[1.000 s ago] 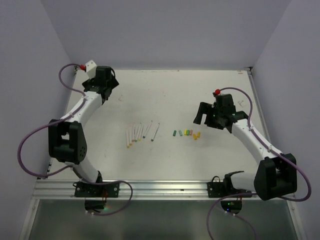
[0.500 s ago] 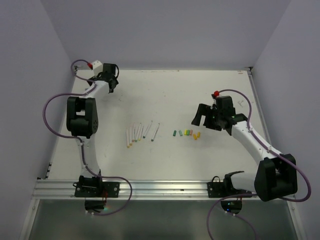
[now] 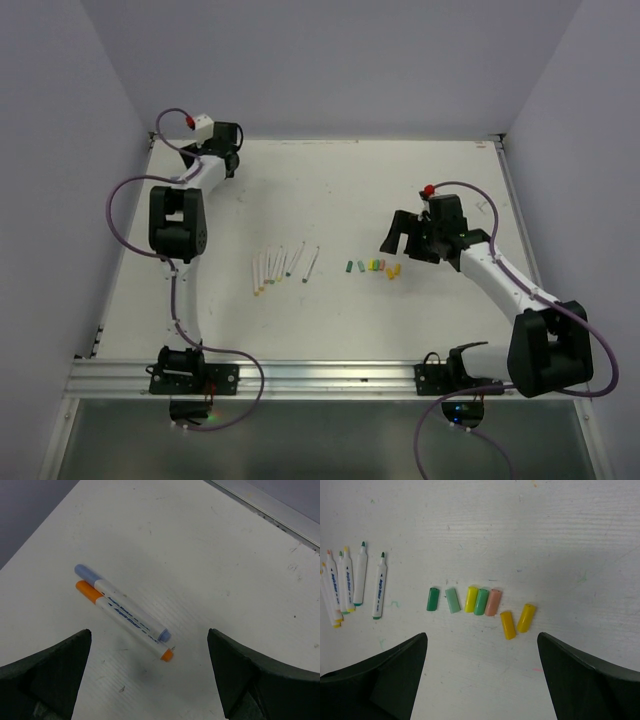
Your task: Open the pen caps
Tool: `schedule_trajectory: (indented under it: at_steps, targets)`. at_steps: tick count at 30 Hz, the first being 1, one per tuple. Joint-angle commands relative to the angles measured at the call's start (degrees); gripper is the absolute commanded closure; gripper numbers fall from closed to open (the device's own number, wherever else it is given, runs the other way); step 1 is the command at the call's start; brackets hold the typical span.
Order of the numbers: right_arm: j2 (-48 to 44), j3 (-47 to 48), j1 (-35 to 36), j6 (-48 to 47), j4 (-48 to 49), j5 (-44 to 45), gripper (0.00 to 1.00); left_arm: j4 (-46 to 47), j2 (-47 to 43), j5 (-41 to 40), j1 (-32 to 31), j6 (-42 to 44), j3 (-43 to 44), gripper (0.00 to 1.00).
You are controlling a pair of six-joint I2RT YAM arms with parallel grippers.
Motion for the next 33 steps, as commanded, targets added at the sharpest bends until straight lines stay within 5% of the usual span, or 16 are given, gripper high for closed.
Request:
schedule_trajectory:
  at_steps: [1, 22, 33]
  targets:
    - [0.29, 0.02, 0.28, -0.54, 2.20, -1.55, 0.04, -0.47, 0.94, -4.52, 0.16, 1.85, 3.13, 0.00]
    - [-1.47, -1.21, 0.28, -0.45, 3.26, -1.46, 0.04, -16.64, 6.31, 1.54, 3.15, -8.17, 9.90, 0.00]
    - [-2.17, -1.39, 0.28, 0.34, 3.17, -2.07, 0.04, -16.84, 0.86, 4.96, 4.12, -14.50, -0.11, 0.00]
